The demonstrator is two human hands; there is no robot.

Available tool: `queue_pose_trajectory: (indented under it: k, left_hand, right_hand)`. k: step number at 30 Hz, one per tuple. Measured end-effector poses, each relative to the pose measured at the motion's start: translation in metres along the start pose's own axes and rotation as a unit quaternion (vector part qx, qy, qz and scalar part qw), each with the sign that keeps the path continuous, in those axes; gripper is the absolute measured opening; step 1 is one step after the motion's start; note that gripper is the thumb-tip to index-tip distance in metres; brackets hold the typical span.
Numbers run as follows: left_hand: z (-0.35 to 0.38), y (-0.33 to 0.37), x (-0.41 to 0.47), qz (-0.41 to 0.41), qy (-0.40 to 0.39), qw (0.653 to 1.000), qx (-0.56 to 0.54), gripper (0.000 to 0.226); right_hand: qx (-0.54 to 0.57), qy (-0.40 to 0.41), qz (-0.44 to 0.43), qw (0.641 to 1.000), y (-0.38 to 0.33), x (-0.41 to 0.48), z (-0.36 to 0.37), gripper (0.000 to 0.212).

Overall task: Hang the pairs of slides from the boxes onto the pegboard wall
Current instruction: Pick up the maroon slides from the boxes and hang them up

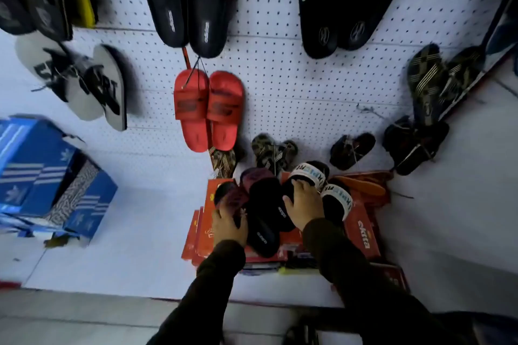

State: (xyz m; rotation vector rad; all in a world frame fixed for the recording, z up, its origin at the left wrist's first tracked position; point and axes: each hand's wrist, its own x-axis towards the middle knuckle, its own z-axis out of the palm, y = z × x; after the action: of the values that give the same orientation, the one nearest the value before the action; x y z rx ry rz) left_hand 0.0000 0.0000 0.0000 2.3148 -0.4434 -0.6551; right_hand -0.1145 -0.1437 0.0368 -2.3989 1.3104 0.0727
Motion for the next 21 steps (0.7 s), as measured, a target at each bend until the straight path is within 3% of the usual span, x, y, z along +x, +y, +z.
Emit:
queue_pose_trajectory:
  k: [3, 6, 9, 16, 21]
  left_hand:
    - [0.023, -0.016, 0.001, -0.194, -0.045, 0.977, -0.080, 0.065]
    - [0.045, -0.025, 0.004, -0.280, -0.099, 0.938, -0.178, 0.061]
    - [0.064, -0.037, 0.017, -0.295, -0.118, 0.930, -0.183, 0.065]
    - [0.069, -0.042, 0.024, -0.326, -0.110, 0.903, -0.256, 0.057]
    - [0.042, -0.034, 0.017, -0.334, -0.150, 0.869, -0.333, 0.049]
  right_hand:
    - [0.096, -0.097, 0.076, 0.988, 0.006, 0.013, 0.019, 0.055]
    - [0.180, -0.125, 0.134, 0.966, 0.012, 0.020, 0.029, 0.053]
    - [0.234, -0.131, 0.159, 0.950, 0.021, 0.027, 0.040, 0.057]
    - [0.327, -0.141, 0.185, 0.916, 0.036, 0.033, 0.055, 0.040]
    - [0.401, -0.144, 0.184, 0.886, 0.032, 0.020, 0.052, 0.047]
